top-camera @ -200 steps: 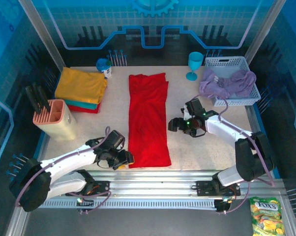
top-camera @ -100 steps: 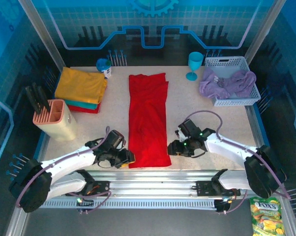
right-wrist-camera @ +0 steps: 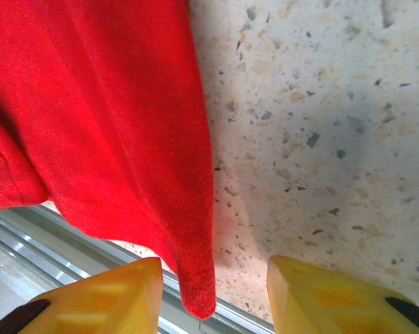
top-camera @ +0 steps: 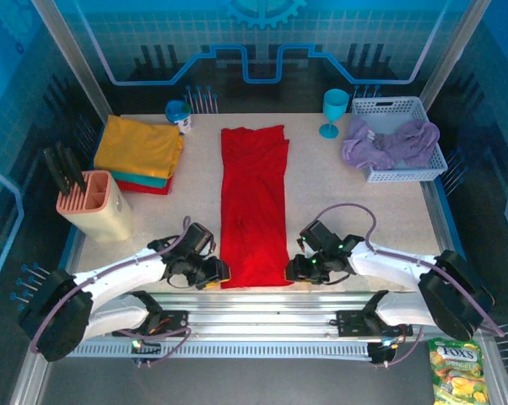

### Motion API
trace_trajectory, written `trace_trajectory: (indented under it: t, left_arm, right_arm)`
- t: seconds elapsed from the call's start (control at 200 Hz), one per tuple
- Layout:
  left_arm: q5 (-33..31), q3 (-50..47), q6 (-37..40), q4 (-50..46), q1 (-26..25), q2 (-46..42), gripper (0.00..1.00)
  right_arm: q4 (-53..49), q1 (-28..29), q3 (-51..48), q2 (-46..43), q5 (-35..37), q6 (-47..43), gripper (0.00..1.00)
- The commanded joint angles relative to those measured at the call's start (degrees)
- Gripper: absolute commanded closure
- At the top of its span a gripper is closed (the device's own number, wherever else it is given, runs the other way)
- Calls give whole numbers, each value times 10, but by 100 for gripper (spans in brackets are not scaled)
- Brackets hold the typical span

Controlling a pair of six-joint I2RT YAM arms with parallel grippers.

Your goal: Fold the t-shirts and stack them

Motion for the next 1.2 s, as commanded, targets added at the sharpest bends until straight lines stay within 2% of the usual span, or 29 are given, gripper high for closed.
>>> trace_trajectory:
  t: [0.0,0.085,0.175,0.355,0.525,0.97,1.191]
  left_arm:
    - [-9,33,53,-98,11,-12,52]
    - [35,3,17,-35,13,-10,51]
    - [53,-28,-13,27,13,0,51]
    - [50,-38,-26,54,14,9,56]
    - [69,-42,-35,100,13,35,63]
    - [65,-28,-28,93,12,54,76]
    - [60,-19,-23,86,13,52,83]
  right_arm:
    - [28,10,2,15,0,16,54]
    - [39,11,2,26,-3,17,54]
    - [46,14,5,33,-3,20,54]
    - [49,18,14,43,-6,19,55]
    - [51,22,25,49,-10,13,59]
    - [63,29,35,46,-10,15,71]
    - [69,33,42,41,-11,18,72]
